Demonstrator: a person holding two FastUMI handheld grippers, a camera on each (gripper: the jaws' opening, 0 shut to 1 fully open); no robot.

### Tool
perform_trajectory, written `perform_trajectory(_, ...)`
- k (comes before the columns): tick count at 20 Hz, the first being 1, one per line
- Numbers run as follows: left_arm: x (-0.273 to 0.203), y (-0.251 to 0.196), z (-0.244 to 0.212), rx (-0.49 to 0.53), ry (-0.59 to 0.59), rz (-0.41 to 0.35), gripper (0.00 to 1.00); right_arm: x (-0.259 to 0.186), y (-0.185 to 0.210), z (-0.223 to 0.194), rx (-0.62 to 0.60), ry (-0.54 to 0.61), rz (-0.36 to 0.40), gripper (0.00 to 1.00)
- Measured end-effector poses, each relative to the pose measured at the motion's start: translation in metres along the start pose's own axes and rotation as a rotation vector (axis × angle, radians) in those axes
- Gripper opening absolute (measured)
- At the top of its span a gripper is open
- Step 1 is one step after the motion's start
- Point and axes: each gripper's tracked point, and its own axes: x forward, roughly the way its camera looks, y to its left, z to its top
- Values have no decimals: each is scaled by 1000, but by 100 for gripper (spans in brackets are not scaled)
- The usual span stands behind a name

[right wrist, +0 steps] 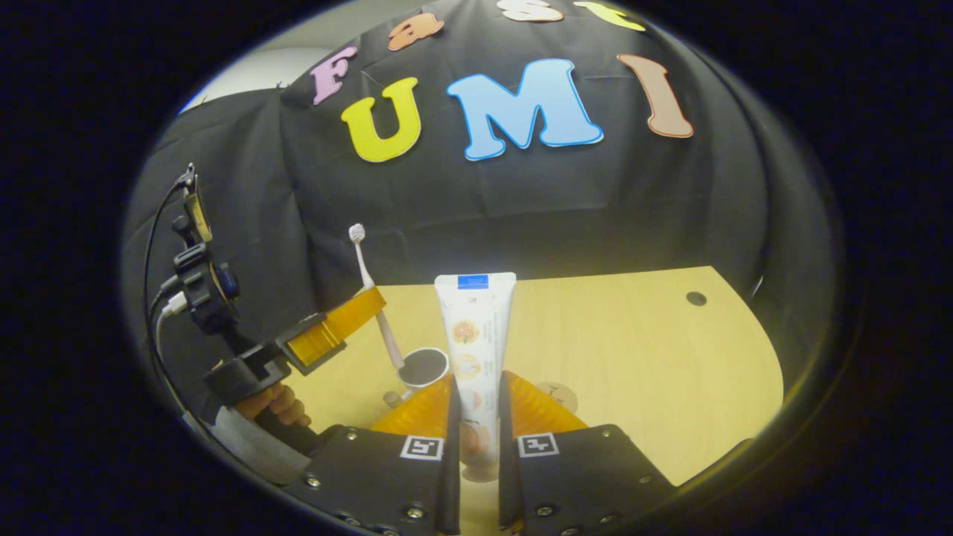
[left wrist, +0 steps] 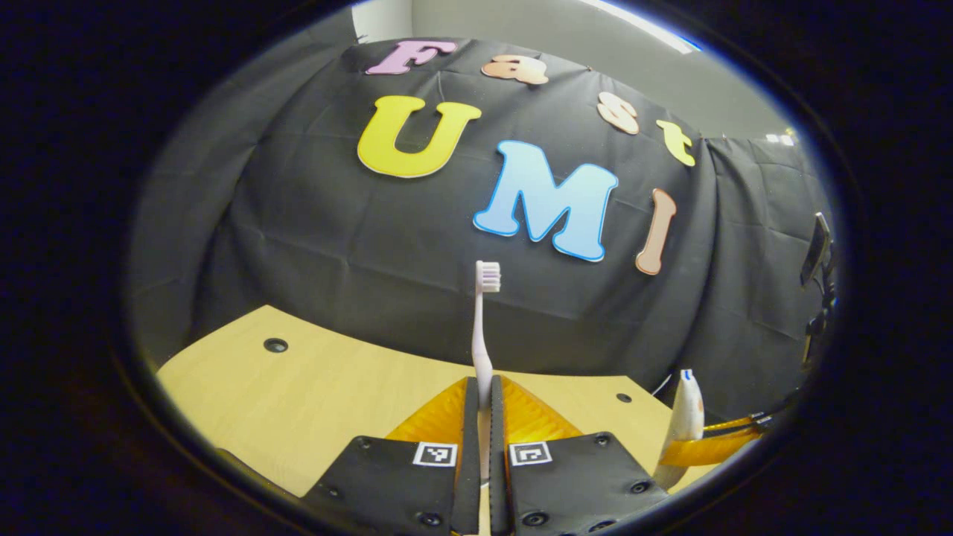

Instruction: Put the toothbrush and toothpaste on the desktop into the cup, then pick up the cup and place it on the coaster on the desktop.

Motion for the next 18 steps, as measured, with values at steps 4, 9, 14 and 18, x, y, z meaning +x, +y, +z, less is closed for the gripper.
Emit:
perform_trajectory(4, 24, 13, -38, -19, 72, 0, 12, 2, -8, -6, -5, 22, -43, 21)
perform_trajectory(9, 36, 20, -78, 7, 156, 9, 12, 6, -6, -12, 18, 50, -55, 22)
perform_trajectory(14, 28, 25, -93, -4, 201, 12, 13, 15, 2, -15, 34, 60, -46, 22)
perform_trajectory(18, 15, 19, -99, -27, 244, -15, 53, 25, 7, -13, 44, 64, -26, 21)
